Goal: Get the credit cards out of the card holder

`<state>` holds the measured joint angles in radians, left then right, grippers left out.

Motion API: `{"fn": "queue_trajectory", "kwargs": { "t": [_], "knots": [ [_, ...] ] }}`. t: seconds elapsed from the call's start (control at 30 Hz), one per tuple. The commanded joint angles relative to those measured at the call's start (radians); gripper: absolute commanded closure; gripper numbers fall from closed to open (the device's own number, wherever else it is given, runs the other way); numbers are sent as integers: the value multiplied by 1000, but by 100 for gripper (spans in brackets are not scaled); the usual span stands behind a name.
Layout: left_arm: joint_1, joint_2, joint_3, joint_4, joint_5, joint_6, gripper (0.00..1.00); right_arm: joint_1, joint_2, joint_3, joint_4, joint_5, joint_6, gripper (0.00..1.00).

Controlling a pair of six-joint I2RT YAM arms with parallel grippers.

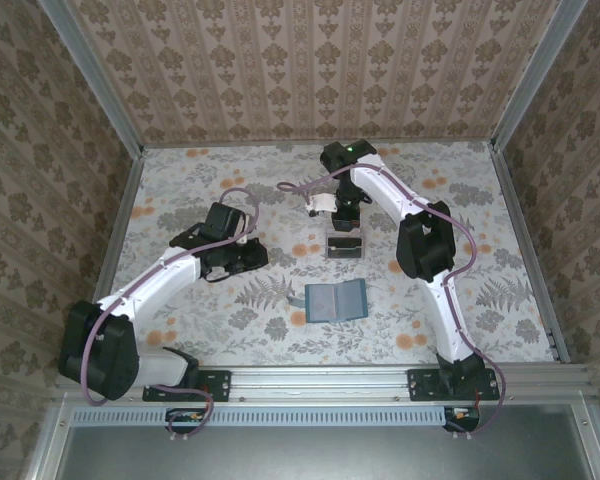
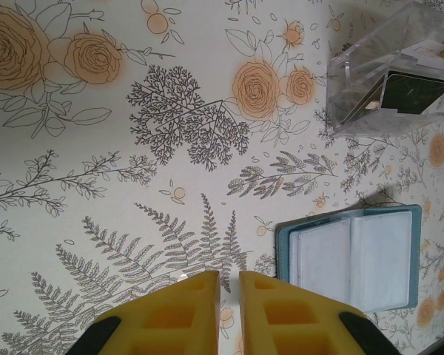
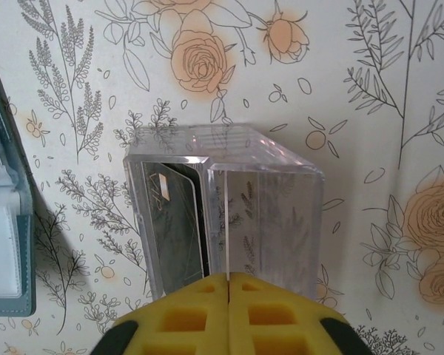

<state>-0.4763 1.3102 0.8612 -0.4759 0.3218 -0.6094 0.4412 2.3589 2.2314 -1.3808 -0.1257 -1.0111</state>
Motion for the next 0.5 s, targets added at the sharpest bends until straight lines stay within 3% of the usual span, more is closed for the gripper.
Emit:
{"fn": "queue_trajectory", "kwargs": {
  "t": [0.0,0.47],
  "knots": [
    [0,11,15,-13,8,-1,85,-4,23,35,-61,-19,-9,87],
    [-2,9,34,-23,10,-4,85,-4,-119,-3,91,112,11,82]
  ]
}}
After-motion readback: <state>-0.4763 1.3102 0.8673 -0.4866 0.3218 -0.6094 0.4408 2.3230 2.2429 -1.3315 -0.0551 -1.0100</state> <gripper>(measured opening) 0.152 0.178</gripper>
